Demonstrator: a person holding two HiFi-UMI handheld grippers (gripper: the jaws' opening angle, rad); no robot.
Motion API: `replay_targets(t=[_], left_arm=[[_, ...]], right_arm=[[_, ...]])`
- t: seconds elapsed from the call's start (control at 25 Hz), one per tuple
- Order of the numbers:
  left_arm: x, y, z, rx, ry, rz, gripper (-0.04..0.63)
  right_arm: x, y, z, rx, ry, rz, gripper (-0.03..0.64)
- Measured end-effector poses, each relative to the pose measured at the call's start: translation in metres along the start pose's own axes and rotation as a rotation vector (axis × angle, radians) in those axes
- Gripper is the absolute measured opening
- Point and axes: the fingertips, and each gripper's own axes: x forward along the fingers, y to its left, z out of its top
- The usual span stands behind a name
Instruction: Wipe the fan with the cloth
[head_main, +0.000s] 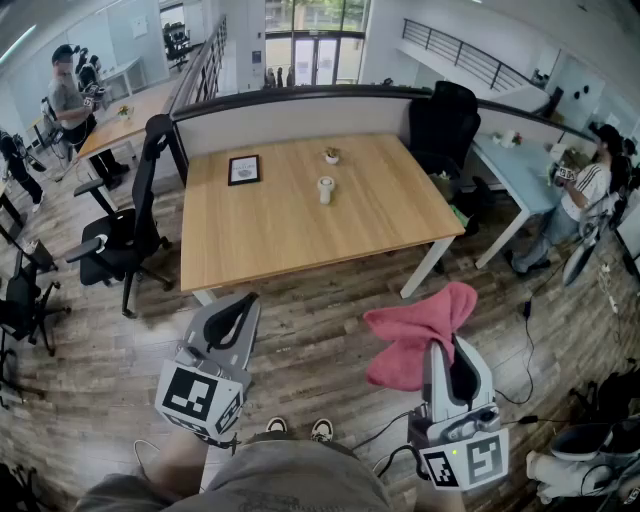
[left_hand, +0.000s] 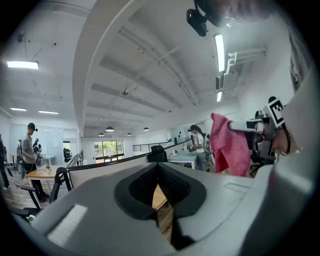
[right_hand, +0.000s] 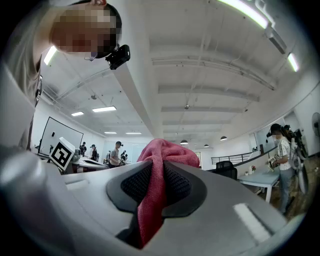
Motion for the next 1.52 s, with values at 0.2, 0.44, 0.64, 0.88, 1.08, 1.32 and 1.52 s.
replay_targets(t=[0.2, 0.44, 0.64, 0.88, 1.08, 1.32, 1.52], left_arm=[[0.009, -0.008, 0.001, -0.002, 0.001, -0.006, 0.002], [0.018, -0.016, -0.002, -0.008, 0.008, -0.016, 0.002], [0.028, -0.027, -0.002, -0.015, 0.008, -0.006, 0.002], [0.032, -0.038, -0.005, 0.014, 0.017, 0.022, 0.002], [0.031, -0.034, -0.001, -0.043, -0.012, 0.083, 0.018], [0.046, -0.024, -0.006, -0.044, -0.015, 0.115, 0.233], [0.071, -0.012, -0.011, -0.055, -0.007, 0.124, 0.233]], right_arm=[[0.000, -0.014, -0.003, 0.022, 0.008, -0.014, 0.067], [-0.001, -0.023, -0.011, 0.014, 0.025, -0.010, 0.067], [0.000, -0.036, -0.019, 0.017, 0.039, 0.009, 0.066], [-0.002, -0.054, -0.030, 0.031, 0.054, 0.027, 0.067], [-0.001, -0.061, -0.032, 0.034, 0.062, 0.049, 0.067], [0.014, -0.075, -0.042, 0.034, 0.063, 0.045, 0.067], [0.038, -0.087, -0.049, 0.033, 0.073, 0.052, 0.067]])
